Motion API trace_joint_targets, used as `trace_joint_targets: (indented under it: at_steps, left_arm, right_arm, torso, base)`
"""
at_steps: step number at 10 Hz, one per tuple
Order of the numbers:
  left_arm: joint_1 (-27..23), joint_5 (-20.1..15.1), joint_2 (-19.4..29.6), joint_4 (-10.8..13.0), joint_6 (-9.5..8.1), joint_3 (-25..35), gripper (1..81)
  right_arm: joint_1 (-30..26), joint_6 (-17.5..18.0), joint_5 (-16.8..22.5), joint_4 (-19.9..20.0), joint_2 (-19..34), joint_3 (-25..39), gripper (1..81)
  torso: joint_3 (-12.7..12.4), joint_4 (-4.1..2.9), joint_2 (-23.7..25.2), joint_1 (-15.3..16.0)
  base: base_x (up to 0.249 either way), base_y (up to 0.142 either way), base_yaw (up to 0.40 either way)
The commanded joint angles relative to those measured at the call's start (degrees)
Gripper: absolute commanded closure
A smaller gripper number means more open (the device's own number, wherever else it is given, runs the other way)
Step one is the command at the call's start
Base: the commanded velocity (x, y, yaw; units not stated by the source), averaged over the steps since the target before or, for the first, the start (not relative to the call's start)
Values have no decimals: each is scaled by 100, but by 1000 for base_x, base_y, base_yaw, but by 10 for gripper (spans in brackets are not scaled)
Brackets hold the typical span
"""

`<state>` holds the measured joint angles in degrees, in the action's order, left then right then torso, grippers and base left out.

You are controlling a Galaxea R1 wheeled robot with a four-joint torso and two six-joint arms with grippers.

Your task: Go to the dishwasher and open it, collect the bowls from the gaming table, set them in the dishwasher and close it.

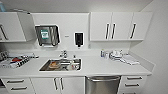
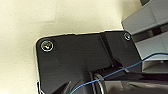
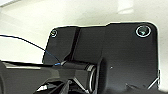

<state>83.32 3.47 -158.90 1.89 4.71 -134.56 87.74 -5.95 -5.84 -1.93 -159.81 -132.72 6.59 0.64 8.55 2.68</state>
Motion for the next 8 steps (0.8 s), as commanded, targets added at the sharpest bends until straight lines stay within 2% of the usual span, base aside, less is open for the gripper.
trace_joint_targets:
  at_steps: [1, 8]
  left_arm:
    - [-312, -268, 104, -22, 22, 52, 10]
    - [-312, -268, 113, -31, 22, 52, 10]
  right_arm:
    - [-286, -3, 294, -44, 78, 63, 10]
    - [-287, -3, 285, -36, 78, 63, 10]
  torso:
    - [0, 0, 0, 0]
    - [0, 0, 0, 0]
  base:
    - [97, 0, 0]
    - [97, 0, 0]
